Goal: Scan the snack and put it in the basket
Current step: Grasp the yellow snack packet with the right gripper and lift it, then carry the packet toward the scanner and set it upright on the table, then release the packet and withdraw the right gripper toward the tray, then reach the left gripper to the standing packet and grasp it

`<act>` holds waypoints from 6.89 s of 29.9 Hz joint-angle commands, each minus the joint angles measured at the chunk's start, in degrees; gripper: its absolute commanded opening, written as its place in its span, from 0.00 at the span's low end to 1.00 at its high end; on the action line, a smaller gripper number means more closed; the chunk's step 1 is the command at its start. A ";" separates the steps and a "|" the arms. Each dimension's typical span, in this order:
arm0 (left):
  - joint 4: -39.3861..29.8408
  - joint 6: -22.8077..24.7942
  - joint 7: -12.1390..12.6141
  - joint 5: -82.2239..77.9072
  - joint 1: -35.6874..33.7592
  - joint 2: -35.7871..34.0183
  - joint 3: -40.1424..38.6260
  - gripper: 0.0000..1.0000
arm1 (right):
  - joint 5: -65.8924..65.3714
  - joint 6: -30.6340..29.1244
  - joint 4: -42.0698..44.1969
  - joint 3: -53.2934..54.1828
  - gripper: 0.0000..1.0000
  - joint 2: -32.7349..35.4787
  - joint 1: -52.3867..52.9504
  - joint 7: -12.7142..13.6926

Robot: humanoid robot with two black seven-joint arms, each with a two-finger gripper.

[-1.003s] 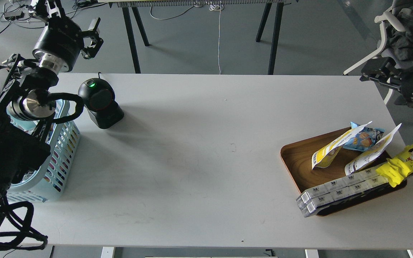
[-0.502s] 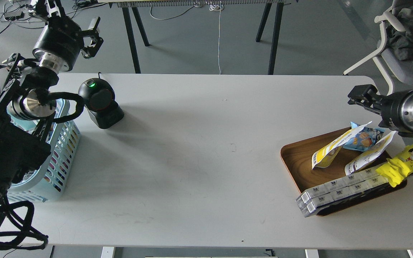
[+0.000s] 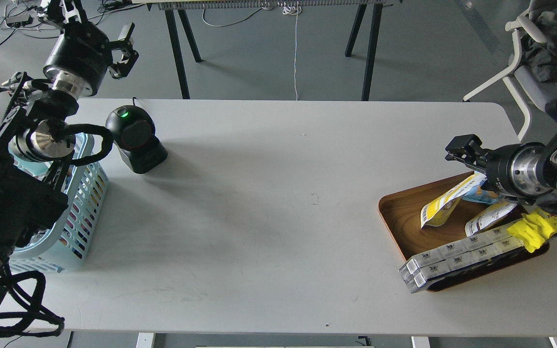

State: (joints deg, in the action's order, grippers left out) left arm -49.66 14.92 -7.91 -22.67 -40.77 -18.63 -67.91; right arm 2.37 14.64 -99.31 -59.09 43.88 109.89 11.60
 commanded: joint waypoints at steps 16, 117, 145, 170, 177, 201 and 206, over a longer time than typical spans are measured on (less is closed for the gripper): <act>0.00 -0.15 0.00 0.00 -0.01 0.09 -0.02 1.00 | -0.88 0.03 -0.10 0.46 0.00 1.65 -2.04 -0.70; -9.29 -0.24 0.53 -1.22 -2.65 -18.79 3.22 1.00 | 14.85 -8.92 32.14 70.22 0.93 -9.60 -35.42 -8.61; -50.71 -2.17 6.40 -51.66 0.25 -36.49 30.20 1.00 | 14.68 -42.64 69.95 95.30 0.97 -15.75 -56.62 -8.61; -42.10 13.08 35.91 -85.60 -0.01 -0.35 38.82 0.98 | 11.34 -41.45 71.01 89.14 0.97 -17.69 -56.45 -8.70; -37.71 13.08 35.91 -88.95 0.08 1.67 38.82 0.91 | 11.34 -41.54 71.01 89.14 0.97 -18.65 -56.54 -8.70; -39.63 13.08 35.86 -89.56 0.69 -0.61 38.03 0.00 | 11.34 -41.45 71.01 89.14 0.97 -19.97 -56.01 -8.70; -42.62 13.08 35.42 -89.56 -0.36 -4.56 36.72 0.00 | 11.34 -41.45 71.09 89.14 0.97 -20.15 -56.10 -8.70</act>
State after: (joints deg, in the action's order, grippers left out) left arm -90.64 28.00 27.72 -112.24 -40.47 -20.91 -30.35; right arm 13.71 -26.80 -28.23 30.06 23.87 53.86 2.89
